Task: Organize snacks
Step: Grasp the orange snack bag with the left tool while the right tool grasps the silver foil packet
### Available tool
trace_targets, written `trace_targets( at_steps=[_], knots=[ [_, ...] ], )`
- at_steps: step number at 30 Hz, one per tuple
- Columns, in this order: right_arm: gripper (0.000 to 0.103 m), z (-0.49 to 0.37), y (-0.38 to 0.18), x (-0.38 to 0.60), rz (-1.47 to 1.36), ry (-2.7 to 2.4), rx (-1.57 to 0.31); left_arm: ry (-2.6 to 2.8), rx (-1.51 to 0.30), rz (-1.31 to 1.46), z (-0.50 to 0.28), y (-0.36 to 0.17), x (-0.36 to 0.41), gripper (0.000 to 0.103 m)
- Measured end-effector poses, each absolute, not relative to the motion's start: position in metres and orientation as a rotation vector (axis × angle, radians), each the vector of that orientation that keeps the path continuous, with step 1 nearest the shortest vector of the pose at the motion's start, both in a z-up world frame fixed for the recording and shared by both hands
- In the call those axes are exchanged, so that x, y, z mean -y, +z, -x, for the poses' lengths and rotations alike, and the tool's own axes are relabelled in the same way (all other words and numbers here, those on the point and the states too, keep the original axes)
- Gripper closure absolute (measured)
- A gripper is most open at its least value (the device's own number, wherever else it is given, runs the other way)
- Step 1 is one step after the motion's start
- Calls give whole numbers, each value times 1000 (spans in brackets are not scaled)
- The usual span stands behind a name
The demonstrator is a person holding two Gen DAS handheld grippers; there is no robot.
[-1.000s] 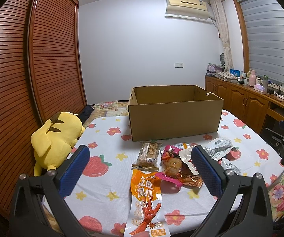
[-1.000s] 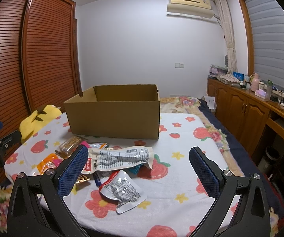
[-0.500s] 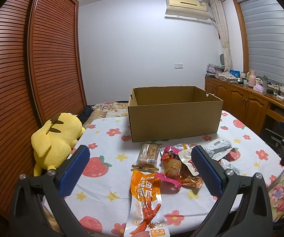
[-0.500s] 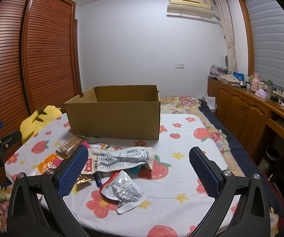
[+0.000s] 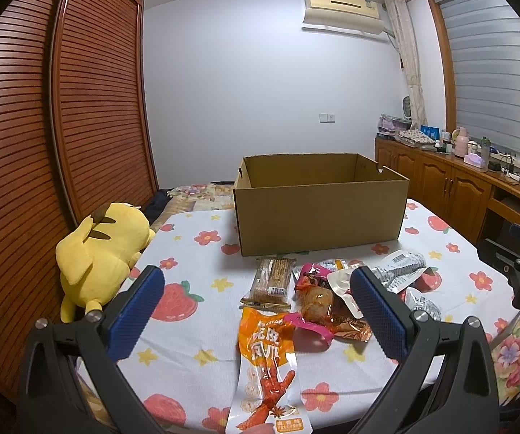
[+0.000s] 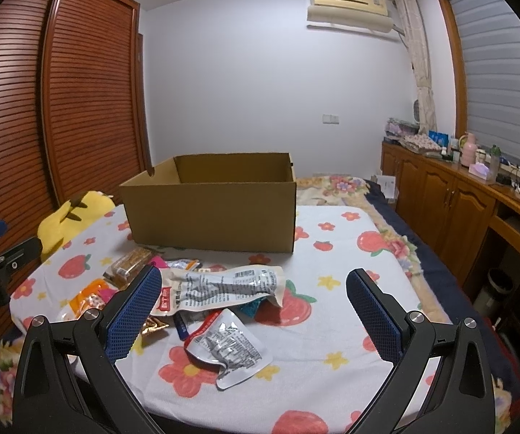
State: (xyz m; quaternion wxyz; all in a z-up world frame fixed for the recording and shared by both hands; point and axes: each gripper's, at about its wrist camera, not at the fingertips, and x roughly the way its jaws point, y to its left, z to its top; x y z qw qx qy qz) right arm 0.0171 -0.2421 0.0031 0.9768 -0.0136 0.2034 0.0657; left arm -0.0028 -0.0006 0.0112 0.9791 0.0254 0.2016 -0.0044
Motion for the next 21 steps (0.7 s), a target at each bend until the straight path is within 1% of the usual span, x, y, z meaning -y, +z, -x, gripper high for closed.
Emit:
trace_targets(
  at_steps=[10, 21],
  knots=[
    [0, -29, -18, 238, 34, 166, -468, -21, -484, -40, -17, -20, -6, 0],
    [0, -44, -43, 234, 51, 219, -540, -88, -658, -30, -47, -54, -25, 0]
  ],
)
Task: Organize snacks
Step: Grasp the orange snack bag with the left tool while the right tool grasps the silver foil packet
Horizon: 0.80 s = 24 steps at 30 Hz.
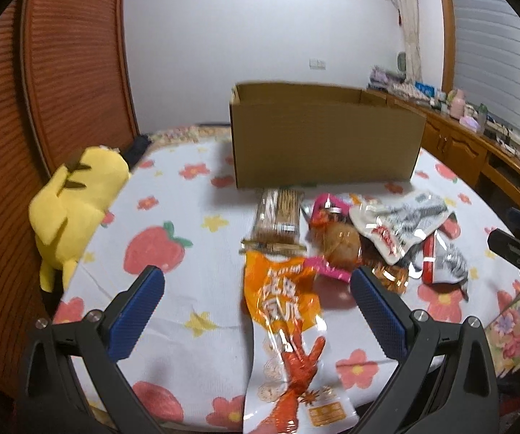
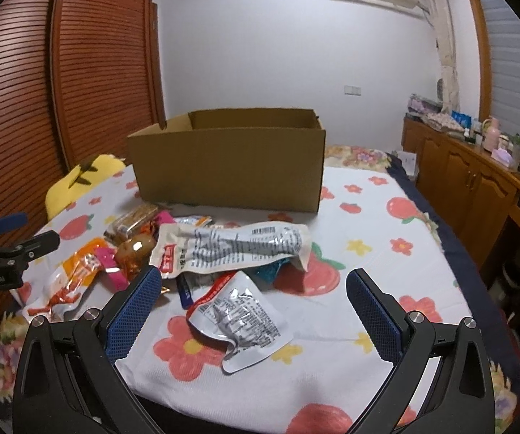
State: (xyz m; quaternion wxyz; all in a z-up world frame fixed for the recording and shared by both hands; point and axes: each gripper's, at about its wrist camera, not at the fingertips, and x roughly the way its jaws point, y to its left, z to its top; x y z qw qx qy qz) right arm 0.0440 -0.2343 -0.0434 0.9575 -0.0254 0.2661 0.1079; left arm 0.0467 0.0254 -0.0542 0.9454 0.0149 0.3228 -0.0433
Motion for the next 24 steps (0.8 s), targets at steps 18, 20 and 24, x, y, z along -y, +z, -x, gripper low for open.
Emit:
trace_targets(
  at_steps=[18, 20, 24],
  knots=[
    [1, -52, -65, 236, 35, 280, -629, -215, -893, 41, -80, -94, -29, 23],
    [1, -54, -66, 236, 36, 282, -634, -223, -914, 43, -82, -97, -29, 28],
    [1, -55, -67, 236, 31, 288, -641, -242, -908, 48, -81, -97, -30, 43]
  ],
)
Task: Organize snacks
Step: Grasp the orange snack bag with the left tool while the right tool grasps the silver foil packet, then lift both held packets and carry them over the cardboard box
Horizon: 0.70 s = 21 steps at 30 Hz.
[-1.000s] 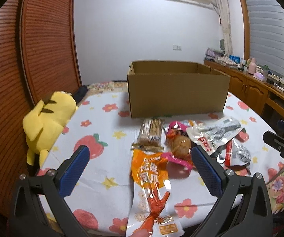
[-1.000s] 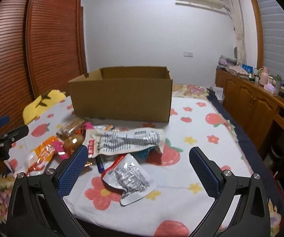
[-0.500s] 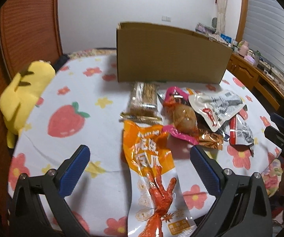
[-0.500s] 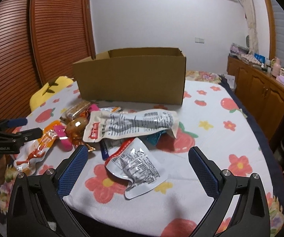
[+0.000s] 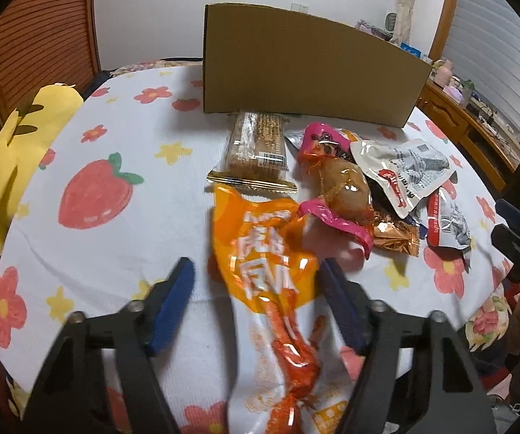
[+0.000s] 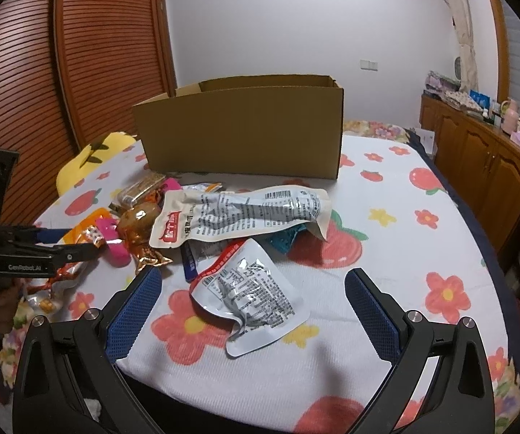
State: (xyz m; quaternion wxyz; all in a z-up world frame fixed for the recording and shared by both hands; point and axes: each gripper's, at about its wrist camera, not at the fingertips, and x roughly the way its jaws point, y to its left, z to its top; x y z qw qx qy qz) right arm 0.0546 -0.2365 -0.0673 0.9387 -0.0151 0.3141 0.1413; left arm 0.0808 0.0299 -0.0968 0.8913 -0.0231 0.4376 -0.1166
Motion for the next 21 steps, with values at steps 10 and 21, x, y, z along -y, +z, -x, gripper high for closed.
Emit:
trace_targets(
  at_steps=[10, 21],
  knots=[
    [1, -68, -76, 237, 45, 322, -677, -287, -877, 81, -76, -92, -37, 76],
    [23, -105, -97, 235, 97, 467, -834, -286, -831, 45, -69, -85, -36, 87]
  ],
)
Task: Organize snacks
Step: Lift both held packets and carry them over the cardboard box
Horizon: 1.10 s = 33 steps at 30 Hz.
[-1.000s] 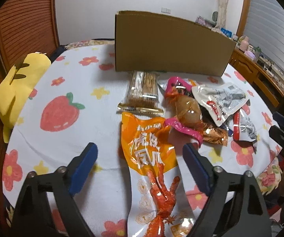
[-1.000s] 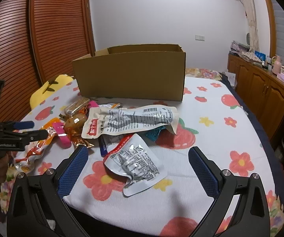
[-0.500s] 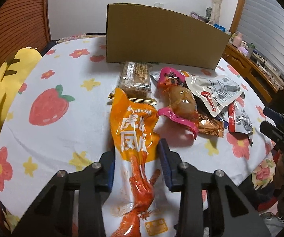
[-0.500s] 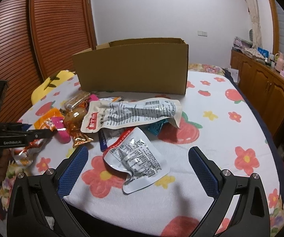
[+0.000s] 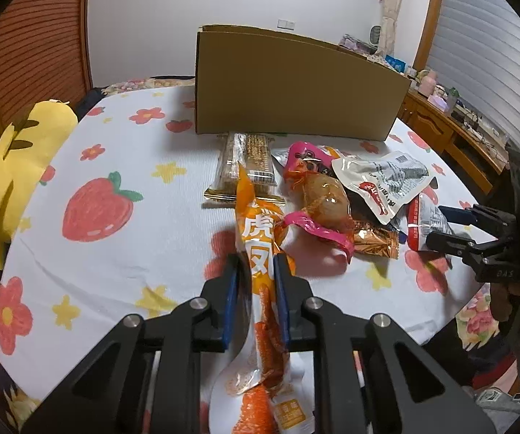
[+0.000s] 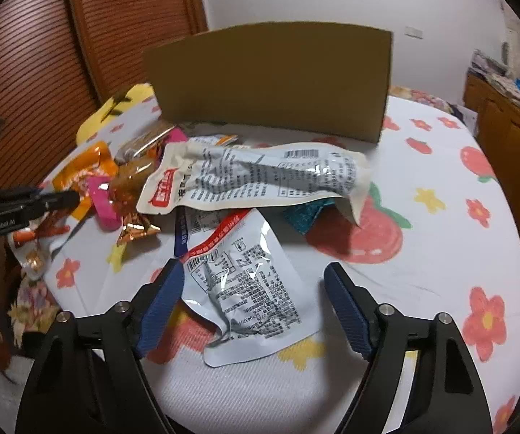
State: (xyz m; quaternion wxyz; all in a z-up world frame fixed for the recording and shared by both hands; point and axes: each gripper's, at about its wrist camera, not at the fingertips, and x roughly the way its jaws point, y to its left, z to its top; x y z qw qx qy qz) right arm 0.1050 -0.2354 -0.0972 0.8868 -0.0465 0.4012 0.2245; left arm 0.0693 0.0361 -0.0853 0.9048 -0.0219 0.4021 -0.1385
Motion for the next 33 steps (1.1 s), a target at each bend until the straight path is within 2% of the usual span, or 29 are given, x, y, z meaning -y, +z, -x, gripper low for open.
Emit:
trace_targets(
  at_steps=[11, 24, 33],
  knots=[
    [31, -98, -100, 228, 180, 501, -847, -277, -785, 54, -58, -75, -40, 87],
    [32, -83, -86, 227, 173, 517, -803, -270, -718, 64, -52, -57, -40, 87],
    [32, -81, -58, 228, 175, 514, -734, -302, -639, 60, -61, -25, -35, 87]
  ],
)
